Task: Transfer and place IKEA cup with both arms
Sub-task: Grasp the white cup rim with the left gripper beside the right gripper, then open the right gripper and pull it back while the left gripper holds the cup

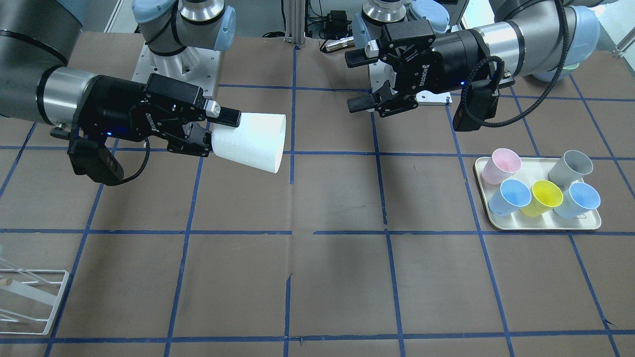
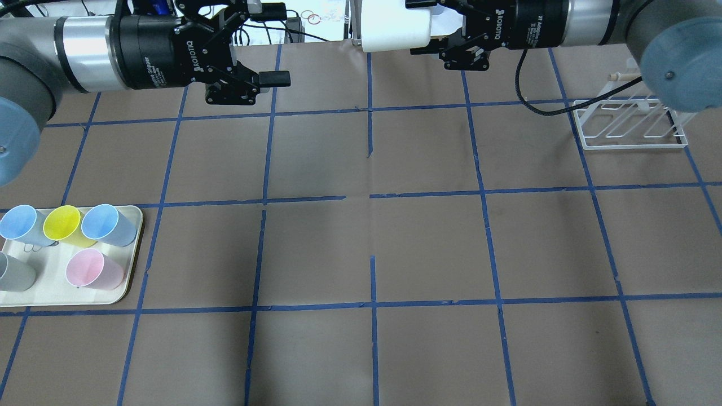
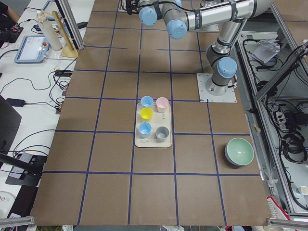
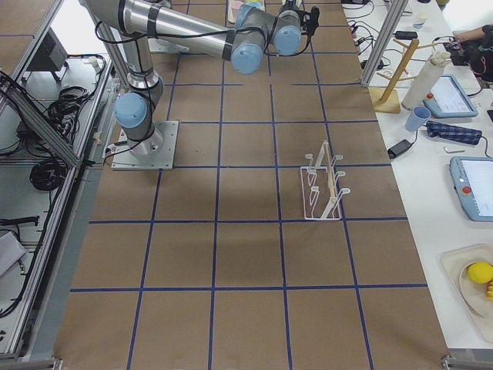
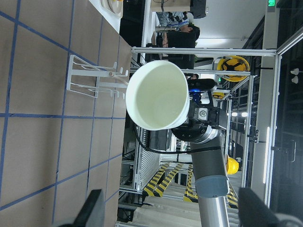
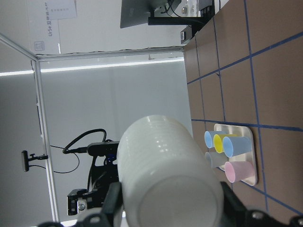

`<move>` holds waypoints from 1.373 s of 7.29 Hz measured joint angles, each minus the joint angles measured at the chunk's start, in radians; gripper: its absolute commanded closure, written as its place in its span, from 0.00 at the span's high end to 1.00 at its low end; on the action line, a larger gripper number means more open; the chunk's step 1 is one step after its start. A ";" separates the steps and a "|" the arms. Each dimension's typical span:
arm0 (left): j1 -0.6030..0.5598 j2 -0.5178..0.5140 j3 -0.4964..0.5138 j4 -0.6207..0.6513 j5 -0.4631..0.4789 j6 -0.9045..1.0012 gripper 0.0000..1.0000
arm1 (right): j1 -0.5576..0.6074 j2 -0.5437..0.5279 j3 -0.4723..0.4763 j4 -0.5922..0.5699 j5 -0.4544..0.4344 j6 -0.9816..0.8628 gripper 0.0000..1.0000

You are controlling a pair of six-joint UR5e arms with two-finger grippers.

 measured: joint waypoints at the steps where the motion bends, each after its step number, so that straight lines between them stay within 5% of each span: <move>1: -0.008 -0.004 0.001 0.021 -0.016 0.002 1.00 | 0.010 -0.006 0.025 0.014 0.029 0.002 0.16; 5: -0.060 -0.066 0.009 0.306 -0.057 -0.139 1.00 | 0.107 -0.018 0.042 0.021 0.054 0.054 0.16; 8: -0.075 -0.089 0.001 0.408 -0.052 -0.217 0.34 | 0.118 -0.019 0.042 0.019 0.054 0.072 0.17; 10: -0.077 -0.089 -0.002 0.413 -0.049 -0.225 0.30 | 0.120 -0.018 0.041 0.018 0.052 0.073 0.20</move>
